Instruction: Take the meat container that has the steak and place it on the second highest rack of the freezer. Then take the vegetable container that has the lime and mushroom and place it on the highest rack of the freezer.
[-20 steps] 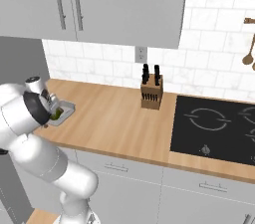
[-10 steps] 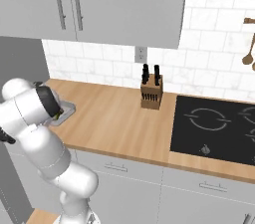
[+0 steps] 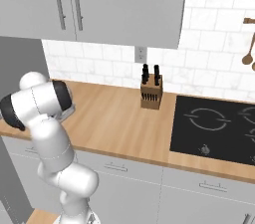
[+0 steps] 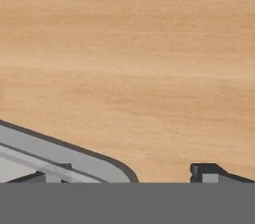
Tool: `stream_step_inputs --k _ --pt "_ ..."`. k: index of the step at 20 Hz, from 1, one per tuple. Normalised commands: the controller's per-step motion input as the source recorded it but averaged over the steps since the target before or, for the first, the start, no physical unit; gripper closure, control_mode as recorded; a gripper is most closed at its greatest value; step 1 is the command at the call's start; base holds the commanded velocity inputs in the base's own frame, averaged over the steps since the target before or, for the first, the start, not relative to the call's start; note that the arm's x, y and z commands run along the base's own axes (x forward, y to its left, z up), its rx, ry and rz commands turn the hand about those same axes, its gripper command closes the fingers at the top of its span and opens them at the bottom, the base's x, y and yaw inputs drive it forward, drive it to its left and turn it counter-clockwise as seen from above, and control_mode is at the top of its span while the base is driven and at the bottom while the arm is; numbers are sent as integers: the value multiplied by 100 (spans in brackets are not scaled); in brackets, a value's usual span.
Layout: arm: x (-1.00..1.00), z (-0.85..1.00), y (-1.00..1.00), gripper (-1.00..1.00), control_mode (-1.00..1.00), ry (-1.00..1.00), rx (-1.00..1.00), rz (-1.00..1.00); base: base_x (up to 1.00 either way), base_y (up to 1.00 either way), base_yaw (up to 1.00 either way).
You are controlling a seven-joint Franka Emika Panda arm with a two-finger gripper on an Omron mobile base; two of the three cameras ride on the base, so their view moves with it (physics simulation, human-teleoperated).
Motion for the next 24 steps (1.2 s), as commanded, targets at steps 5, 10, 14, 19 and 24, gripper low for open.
stream_step_inputs --k 5,10,14,19,24 --pt "0 -2 4 -100 -100 0 0 0 0 0 0" --pt "0 0 0 100 -100 0 0 0 0 0 0" --pt "0 0 0 100 -100 0 0 0 0 0 0" --pt "0 0 0 100 -100 0 0 0 0 0 0" --pt "-2 23 -11 100 -100 0 0 2 0 0 0"
